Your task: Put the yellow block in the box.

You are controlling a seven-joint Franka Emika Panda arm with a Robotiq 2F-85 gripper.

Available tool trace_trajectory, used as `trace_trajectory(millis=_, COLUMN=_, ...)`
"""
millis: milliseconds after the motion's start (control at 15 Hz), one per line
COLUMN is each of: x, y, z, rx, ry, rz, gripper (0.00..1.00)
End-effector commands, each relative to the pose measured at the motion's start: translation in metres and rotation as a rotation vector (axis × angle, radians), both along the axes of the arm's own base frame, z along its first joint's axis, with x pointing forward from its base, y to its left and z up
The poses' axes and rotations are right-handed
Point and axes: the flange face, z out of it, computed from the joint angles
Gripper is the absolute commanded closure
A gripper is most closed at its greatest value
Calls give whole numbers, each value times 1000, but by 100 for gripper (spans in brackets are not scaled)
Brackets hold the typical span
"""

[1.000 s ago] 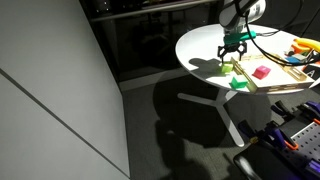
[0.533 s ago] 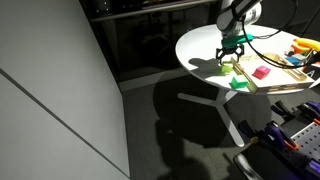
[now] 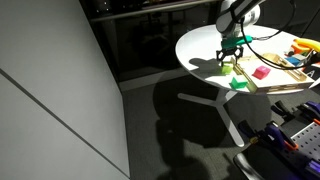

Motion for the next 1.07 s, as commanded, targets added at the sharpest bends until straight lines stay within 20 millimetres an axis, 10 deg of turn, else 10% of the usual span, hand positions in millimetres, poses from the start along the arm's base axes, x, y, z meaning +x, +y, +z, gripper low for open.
trace_trajectory(millis=0, x=7, y=-2, z=2, rx=-10, ry=-5, rz=-2, gripper=51)
trace_trajectory(millis=200, x=7, y=-5, z=8, rx=6, ry=-8, rz=-3, gripper=69)
trace_trajectory(millis=1000, x=1, y=-23, z=87, rx=31, ry=-105, rz=-9, gripper=72)
